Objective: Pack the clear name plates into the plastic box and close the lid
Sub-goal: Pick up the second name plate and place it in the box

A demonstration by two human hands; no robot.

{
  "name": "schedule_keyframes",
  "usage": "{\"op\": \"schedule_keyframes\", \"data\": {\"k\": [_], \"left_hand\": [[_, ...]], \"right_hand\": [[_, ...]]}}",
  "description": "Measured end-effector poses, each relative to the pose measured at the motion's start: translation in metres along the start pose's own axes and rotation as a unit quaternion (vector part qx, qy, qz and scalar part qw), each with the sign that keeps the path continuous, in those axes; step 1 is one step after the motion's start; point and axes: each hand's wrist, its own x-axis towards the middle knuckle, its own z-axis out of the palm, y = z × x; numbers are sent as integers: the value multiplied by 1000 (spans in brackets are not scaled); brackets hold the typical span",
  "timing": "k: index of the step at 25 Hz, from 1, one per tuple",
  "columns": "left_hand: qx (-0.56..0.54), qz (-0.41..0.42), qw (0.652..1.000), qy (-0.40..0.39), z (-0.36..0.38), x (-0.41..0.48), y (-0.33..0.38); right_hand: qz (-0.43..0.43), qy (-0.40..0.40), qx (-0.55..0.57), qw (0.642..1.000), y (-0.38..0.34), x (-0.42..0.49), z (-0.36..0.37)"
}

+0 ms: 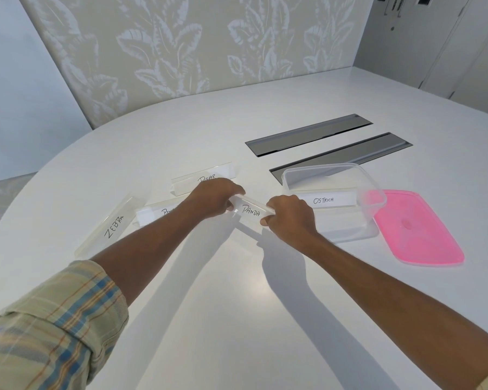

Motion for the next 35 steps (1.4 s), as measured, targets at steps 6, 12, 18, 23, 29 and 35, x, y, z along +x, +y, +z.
{"op": "schedule_keyframes", "data": {"k": [6, 12, 18, 23, 29, 35], "left_hand": [[5, 6, 1000, 11, -31, -10, 8], [14, -6, 1000, 11, -65, -12, 21], [11, -3, 999, 35, -83, 1, 52], [14, 13, 999, 48, -85, 24, 91], [13, 23, 999, 45, -78, 56, 136], [28, 39, 998, 31, -59, 86, 166]], "right_hand": [[-34, 12, 20, 999, 2, -3, -29], [-85, 26, 23, 996, 10, 6, -62], [-110, 20, 52, 992, 49, 18, -102], [-113, -7, 55, 992, 93, 34, -132], [-123, -31, 75, 989, 154, 50, -149], [-105, -43, 80, 990, 196, 62, -146]]}}
